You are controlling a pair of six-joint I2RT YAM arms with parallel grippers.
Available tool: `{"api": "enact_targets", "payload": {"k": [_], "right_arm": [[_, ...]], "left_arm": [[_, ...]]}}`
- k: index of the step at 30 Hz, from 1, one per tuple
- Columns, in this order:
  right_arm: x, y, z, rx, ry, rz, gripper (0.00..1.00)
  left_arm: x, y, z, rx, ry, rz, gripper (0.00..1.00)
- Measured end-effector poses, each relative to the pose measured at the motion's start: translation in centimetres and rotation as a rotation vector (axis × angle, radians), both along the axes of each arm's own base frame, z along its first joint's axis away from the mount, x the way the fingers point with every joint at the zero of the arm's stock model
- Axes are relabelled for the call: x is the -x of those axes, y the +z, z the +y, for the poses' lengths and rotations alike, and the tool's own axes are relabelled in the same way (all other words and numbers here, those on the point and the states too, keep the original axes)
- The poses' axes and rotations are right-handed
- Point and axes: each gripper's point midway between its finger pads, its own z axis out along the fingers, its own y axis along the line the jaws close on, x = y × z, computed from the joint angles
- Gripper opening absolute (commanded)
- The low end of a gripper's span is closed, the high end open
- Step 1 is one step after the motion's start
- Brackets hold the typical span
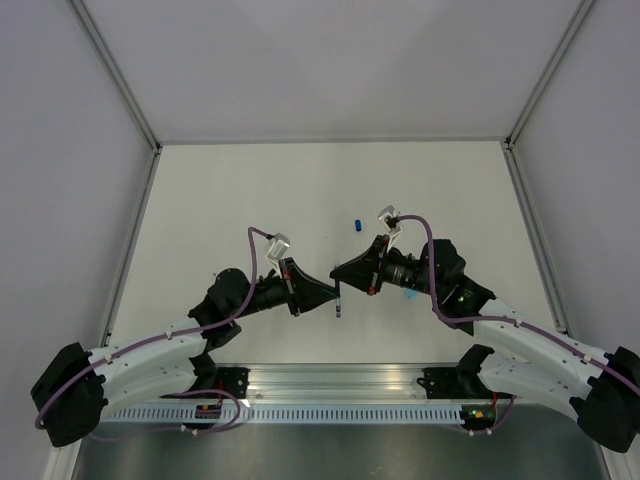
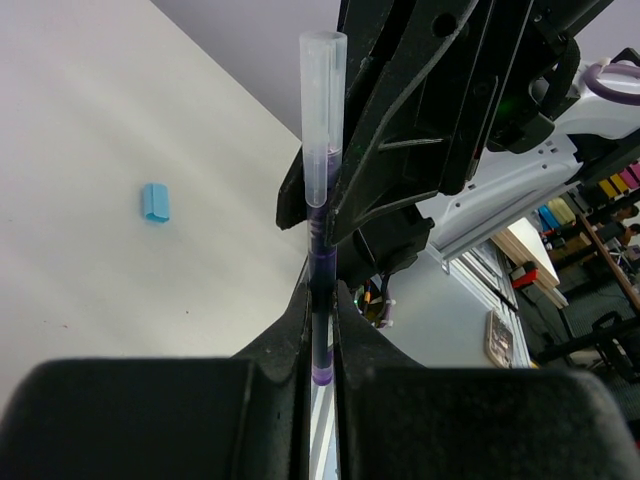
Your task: Insert the pens into the pen caps
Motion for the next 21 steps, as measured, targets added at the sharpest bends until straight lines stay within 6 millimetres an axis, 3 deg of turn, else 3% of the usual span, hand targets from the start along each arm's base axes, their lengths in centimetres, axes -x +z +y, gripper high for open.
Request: {"api": "enact_targets", "payload": {"k": [8,21], "right_arm": [[0.1,0.6,0.0,-0.019,0.000,0.008,0.00],[-0.3,1.9,0.0,-0.047,-0.026,-0.004,0.00]], "left_arm": [[0.1,0.5,0.1,0.001,-0.002,-0.002,0.24],[0.6,0.2,-0.5,-0.017,-0.054,0.007,0.30]]}}
